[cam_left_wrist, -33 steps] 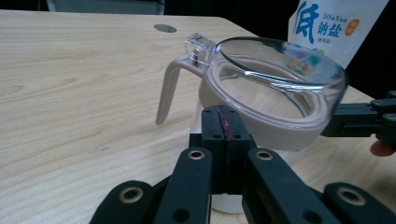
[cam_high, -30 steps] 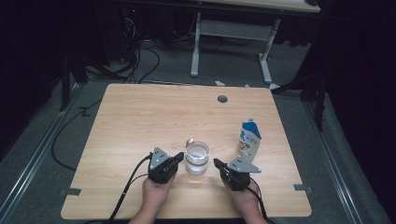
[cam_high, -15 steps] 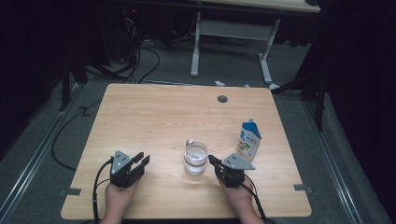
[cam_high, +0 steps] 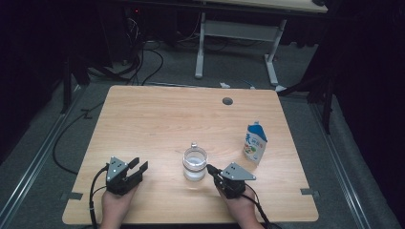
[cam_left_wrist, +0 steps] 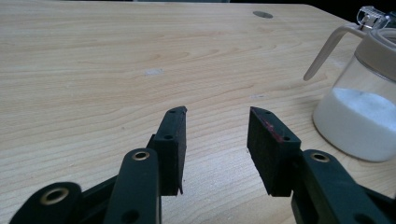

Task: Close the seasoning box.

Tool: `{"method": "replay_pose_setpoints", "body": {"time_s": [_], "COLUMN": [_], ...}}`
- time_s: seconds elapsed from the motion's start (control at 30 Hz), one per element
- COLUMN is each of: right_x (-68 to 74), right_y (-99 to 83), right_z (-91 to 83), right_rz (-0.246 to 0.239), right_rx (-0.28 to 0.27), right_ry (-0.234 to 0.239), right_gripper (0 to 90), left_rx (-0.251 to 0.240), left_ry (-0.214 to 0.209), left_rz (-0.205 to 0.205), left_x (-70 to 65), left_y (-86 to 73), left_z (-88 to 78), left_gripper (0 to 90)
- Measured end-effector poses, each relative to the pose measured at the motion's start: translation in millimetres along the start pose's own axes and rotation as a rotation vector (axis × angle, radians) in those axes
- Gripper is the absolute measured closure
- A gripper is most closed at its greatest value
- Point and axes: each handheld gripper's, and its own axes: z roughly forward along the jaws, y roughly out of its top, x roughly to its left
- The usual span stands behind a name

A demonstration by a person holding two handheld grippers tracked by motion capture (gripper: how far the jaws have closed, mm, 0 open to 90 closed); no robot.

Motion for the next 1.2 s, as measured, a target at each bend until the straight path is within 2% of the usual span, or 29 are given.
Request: {"method": "replay_pose_setpoints", "body": {"time_s": [0.27, 0.37, 0.47, 0.57, 0.67, 0.77, 0.83, 0.87, 0.9, 0.93, 0.97, 1.0, 1.1, 1.13, 1.2], "right_x": [7.6, 10.5, 7.0, -11.4, -42.0, -69.4, -80.9, -84.0, -84.0, -85.7, -86.7, -88.1, -89.8, -90.4, -90.0], "right_y": [0.9, 1.2, 0.6, -2.2, -9.8, -20.7, -28.6, -35.0, -35.0, -47.8, -51.7, -54.8, -55.4, -54.4, -54.3], "right_z": [1.9, 1.9, 0.3, -7.3, -20.1, -38.4, -52.3, -61.1, -61.1, -71.9, -74.2, -75.9, -75.6, -73.2, -72.1], "right_rz": [-0.015, -0.022, -0.028, -0.005, 0.045, 0.099, 0.128, 0.129, 0.129, 0.133, 0.146, 0.168, 0.165, 0.159, 0.161], "right_rx": [-0.003, -0.003, 0.000, 0.000, 0.006, 0.002, -0.002, -0.008, -0.008, -0.008, -0.002, 0.003, 0.013, 0.020, 0.017], "right_ry": [0.025, 0.025, 0.014, -0.037, -0.103, -0.163, -0.194, -0.218, -0.218, -0.249, -0.251, -0.244, -0.250, -0.254, -0.254], "right_gripper": [90.0, 90.0, 90.0, 84.8, 74.9, 61.9, 56.1, 53.3, 53.3, 50.2, 49.7, 49.1, 48.2, 47.8, 47.8], "left_rx": [0.000, -0.001, -0.001, 0.013, 0.036, 0.051, 0.048, 0.042, 0.042, 0.060, 0.086, 0.088, 0.099, 0.104, 0.105], "left_ry": [-0.002, -0.001, 0.004, -0.008, 0.010, 0.023, 0.023, 0.023, 0.023, 0.009, 0.007, 0.010, 0.013, 0.008, 0.016], "left_rz": [-0.002, -0.001, 0.005, 0.009, 0.055, 0.080, 0.080, 0.079, 0.079, 0.081, 0.093, 0.104, 0.108, 0.088, 0.100], "left_x": [-0.2, 0.2, 3.1, 11.4, 20.7, 27.5, 27.5, 26.6, 26.6, 25.2, 24.7, 24.2, 25.5, 26.1, 25.0], "left_y": [-0.9, -1.7, -2.4, -2.1, 1.6, 2.3, -3.3, -7.1, -7.1, -14.7, -13.7, -12.7, -12.1, -13.4, -13.1], "left_z": [-0.1, -0.4, -1.8, -2.6, -5.1, -9.6, -16.1, -18.9, -18.9, -22.6, -22.4, -22.6, -21.0, -19.7, -19.7], "left_gripper": [57.6, 57.5, 56.4, 54.3, 50.5, 43.4, 36.6, 33.6, 32.8, 29.5, 28.3, 27.0, 26.3, 26.1, 25.4]}}
